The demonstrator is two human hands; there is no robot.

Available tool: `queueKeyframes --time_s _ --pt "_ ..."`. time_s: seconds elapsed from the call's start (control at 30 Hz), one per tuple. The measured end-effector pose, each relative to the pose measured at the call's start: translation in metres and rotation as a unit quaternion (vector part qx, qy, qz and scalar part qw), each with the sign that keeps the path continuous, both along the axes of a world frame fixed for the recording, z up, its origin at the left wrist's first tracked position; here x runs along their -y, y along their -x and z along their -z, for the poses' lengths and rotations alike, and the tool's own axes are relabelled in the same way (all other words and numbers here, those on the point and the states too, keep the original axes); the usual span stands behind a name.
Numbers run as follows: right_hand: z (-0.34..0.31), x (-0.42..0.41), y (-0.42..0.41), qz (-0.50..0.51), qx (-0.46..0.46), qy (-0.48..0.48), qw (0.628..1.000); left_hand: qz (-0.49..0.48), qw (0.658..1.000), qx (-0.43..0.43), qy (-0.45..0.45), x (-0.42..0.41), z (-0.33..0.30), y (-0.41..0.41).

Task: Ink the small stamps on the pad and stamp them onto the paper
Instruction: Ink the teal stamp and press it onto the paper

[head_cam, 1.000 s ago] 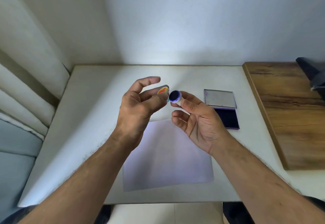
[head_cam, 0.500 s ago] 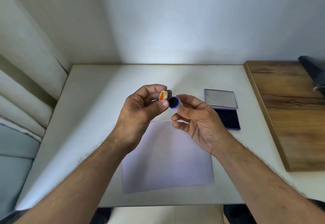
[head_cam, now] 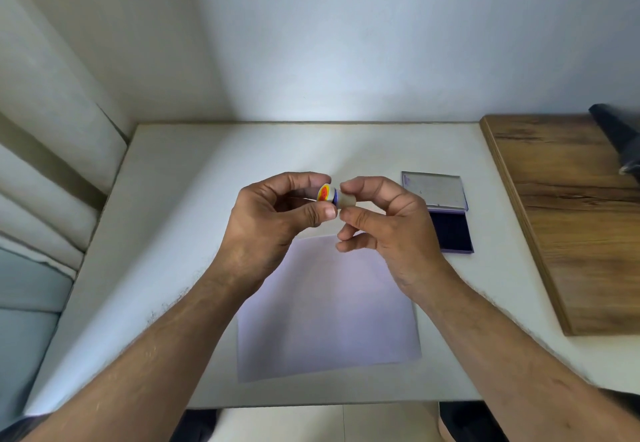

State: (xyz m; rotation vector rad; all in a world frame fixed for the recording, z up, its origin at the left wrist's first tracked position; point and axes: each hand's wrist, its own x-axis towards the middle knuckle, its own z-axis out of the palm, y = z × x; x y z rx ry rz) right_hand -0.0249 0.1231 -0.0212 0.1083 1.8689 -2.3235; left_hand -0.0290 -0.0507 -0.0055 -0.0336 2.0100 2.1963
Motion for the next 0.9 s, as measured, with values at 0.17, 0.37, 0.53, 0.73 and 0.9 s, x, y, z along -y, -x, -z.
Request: queueKeyframes --time_s 0.17,0.37,0.53,0.73,0.9 --pt "-0.002 0.006 -0.009 0.066 -0.132 -0.191 0.971 -0.011 1.0 0.012 0.005 0.006 -0.001 0.003" --pt "-0.004 0.005 -0.009 0.082 -0.143 -0.182 0.969 -0.011 0.999 0.029 -0.028 0.007 0.002 0.004" --pt "0.003 0.002 -0.009 0.102 -0.254 -0.281 0.92 0.012 0.997 0.05 -0.053 0.008 0.004 0.004" --pt "0.006 -0.002 -0.007 0.101 -0.381 -0.364 0.844 0.036 0.998 0.038 -0.042 0.014 0.003 0.006" --pt "-0.004 -0.001 -0.008 0.058 -0.218 -0.235 0.945 0.039 0.999 0.016 -0.021 0.015 0.003 0.004"
